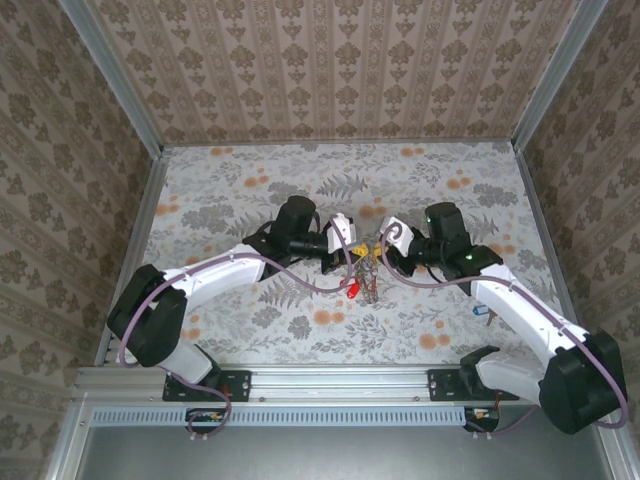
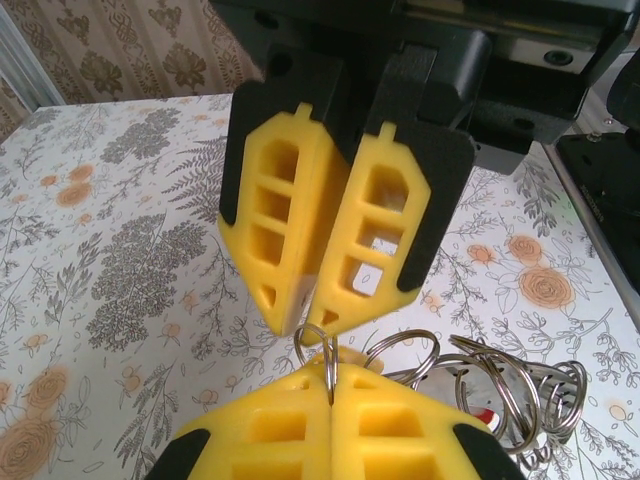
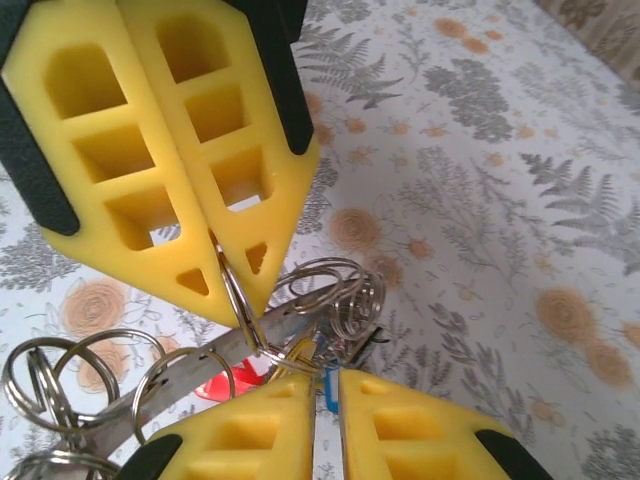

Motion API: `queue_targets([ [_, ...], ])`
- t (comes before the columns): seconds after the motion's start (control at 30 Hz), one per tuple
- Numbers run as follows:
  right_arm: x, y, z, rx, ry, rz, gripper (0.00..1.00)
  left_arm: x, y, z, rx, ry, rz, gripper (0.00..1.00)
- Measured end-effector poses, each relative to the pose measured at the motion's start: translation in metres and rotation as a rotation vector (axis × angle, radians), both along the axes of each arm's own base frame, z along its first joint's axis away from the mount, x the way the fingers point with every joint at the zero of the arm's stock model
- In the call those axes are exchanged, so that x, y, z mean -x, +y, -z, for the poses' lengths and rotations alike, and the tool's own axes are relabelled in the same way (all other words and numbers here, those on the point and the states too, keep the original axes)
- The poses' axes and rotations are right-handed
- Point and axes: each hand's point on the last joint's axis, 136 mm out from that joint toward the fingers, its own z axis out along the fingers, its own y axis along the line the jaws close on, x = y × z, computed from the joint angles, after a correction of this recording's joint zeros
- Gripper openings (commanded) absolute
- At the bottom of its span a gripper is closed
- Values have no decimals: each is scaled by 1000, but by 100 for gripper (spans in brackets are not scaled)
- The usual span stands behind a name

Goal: Put the keys on the keyring

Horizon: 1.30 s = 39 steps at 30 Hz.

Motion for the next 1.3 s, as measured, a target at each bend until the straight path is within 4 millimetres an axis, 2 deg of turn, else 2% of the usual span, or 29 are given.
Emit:
queue_targets([
  [0.2, 2, -3, -21, -18, -84, 6, 19, 0, 0, 0, 0, 5, -3, 0],
  [0.4, 10, 9, -30, -70, -96, -78, 18, 0, 0, 1, 0, 6, -3, 0],
  [0.77, 4, 16, -3, -40, -39, -120, 13, -2, 5, 6, -23, 15, -25, 0],
  [1.03, 0, 13, 11, -12, -12, -106, 12, 2, 6, -6, 0, -6, -19, 0],
  [1.17, -1, 10, 10, 1, -26, -84, 14, 5, 4, -9, 9, -14, -13, 0],
  [1.3, 1, 1, -1, 20, -90, -45, 16, 6, 4, -9, 7, -14, -11, 0],
])
